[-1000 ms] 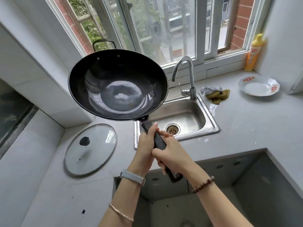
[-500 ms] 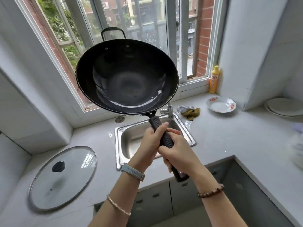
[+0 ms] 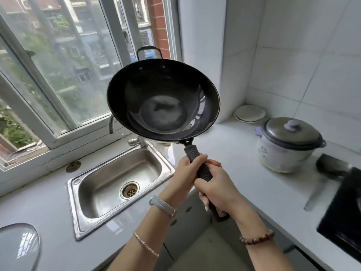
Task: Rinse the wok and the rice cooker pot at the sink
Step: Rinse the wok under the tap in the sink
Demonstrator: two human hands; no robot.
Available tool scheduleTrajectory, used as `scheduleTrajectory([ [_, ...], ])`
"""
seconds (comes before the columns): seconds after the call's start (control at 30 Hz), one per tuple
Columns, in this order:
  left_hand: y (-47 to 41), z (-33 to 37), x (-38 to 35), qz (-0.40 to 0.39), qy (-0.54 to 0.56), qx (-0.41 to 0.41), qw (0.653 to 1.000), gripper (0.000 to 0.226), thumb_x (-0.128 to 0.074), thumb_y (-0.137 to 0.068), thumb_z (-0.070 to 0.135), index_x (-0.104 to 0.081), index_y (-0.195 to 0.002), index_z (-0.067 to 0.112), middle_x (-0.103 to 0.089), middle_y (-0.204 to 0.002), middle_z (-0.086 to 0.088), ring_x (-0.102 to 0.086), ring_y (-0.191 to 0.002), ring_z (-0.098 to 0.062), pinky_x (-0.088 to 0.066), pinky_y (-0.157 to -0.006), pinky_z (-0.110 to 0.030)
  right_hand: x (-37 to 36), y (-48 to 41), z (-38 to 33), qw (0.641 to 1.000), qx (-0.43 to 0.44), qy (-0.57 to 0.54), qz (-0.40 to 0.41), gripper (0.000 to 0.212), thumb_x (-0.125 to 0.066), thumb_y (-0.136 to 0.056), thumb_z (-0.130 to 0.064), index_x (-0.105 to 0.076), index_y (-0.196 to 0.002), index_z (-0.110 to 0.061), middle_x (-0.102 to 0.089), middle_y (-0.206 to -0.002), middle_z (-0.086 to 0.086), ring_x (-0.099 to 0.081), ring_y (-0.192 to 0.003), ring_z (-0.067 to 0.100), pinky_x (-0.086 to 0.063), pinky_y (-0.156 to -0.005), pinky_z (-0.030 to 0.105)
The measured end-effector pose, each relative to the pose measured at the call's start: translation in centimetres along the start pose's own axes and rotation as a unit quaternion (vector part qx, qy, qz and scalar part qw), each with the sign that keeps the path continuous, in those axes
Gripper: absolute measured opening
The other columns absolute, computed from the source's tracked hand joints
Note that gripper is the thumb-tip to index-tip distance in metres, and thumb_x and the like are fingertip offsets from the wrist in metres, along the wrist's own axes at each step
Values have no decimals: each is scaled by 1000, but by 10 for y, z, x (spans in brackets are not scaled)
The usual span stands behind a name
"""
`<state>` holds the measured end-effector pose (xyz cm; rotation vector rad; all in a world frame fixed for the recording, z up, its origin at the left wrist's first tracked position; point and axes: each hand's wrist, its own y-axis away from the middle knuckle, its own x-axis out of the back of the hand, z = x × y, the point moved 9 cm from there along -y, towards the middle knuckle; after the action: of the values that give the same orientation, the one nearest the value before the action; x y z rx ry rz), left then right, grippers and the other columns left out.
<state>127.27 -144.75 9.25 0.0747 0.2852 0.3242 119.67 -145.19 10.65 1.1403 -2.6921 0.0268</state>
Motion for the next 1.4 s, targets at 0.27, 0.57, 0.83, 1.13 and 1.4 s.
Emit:
scheduleTrajectory([
  [0.27,-38,-69,-53,-33,10,84,996,34,-50,-98,14,-53,-108,-18,-73,-93,-19,-69,-77,-19,-54,-71,-26,56,4,61,995,-79,-18,50,18,-50,-81,-4,-54,-96,-14,-47,-48,3,-46,-38,23,-47,-40,35],
  [0.57,-55,-128,-42,-8,6,173,985,27,-52,-97,15,-65,-92,-8,-74,-85,-13,-66,-66,-16,-54,-66,-24,53,-6,110,984,-157,-51,61,14,-49,-81,2,-52,-87,-10,-45,-53,8,-41,-36,20,-42,-37,27],
  [0.83,-64,-151,-16,-11,7,230,973,34,-54,-96,24,-77,-78,6,-71,-88,-17,-64,-73,-23,-50,-67,-31,38,-29,139,975,-212,-35,52,14,-50,-79,-3,-55,-91,-8,-48,-53,4,-44,-38,19,-44,-39,29],
  [1.13,-84,-166,1,-13,11,256,967,34,-54,-96,26,-77,-78,8,-67,-71,-8,-59,-59,-16,-45,-56,-27,32,-54,157,968,-244,-23,52,13,-51,-79,-3,-55,-91,-4,-50,-54,5,-47,-39,18,-44,-40,28],
  [1.4,-102,-176,10,-4,29,256,966,35,-55,-95,27,-77,-75,10,-69,-78,-10,-60,-65,-18,-45,-62,-29,34,-73,167,966,-252,-9,49,17,-51,-77,-5,-56,-93,-2,-51,-54,5,-47,-39,19,-45,-40,27],
])
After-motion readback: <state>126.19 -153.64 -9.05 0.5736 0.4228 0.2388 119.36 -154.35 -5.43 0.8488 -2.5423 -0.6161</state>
